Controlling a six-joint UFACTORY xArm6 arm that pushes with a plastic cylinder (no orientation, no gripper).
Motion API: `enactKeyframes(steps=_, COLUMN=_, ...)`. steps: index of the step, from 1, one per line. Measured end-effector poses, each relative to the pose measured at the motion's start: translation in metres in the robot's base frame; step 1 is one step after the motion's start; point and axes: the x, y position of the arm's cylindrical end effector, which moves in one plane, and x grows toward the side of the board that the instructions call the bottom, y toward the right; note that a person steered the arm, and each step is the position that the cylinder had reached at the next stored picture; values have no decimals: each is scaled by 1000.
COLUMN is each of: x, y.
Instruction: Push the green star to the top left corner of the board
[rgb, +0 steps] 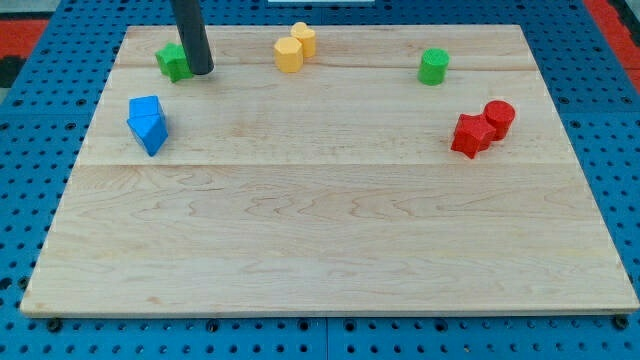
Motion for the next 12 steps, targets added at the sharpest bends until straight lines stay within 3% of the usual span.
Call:
enactKeyframes(steps=3, x=-19, y=0)
enactKeyframes(steps=5, x=6, y=26)
enactKeyframes(steps=10, x=16, y=-26)
enactKeyframes(steps=12, x=68, y=-42)
